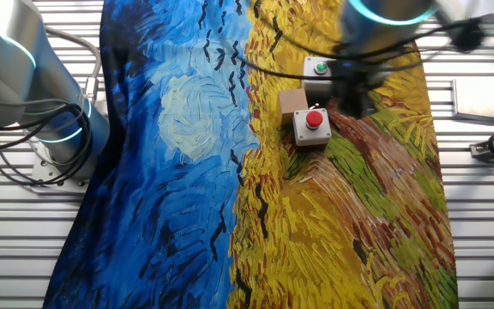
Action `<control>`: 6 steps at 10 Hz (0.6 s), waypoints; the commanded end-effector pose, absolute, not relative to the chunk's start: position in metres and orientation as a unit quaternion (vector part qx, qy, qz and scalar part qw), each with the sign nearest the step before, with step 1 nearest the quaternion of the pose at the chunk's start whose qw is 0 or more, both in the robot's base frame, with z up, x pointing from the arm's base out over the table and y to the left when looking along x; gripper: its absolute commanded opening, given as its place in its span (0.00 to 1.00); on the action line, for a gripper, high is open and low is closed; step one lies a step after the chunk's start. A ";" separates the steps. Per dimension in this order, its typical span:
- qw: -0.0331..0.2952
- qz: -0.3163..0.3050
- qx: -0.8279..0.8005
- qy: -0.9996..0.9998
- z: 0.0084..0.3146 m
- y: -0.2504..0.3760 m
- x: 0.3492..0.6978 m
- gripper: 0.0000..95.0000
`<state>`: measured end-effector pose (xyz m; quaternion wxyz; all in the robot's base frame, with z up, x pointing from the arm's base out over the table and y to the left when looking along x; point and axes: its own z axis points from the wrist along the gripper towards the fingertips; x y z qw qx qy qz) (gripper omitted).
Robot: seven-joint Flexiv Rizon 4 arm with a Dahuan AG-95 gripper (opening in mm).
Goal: Turn the hands of a clock
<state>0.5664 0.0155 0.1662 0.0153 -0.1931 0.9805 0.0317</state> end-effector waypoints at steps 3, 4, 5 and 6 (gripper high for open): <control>0.018 0.028 -0.191 0.981 0.164 0.024 0.575 0.00; 0.019 0.028 -0.193 0.981 0.164 0.024 0.575 0.00; 0.018 0.027 -0.197 0.980 0.164 0.024 0.575 0.00; 0.018 0.028 -0.199 0.979 0.164 0.024 0.575 0.00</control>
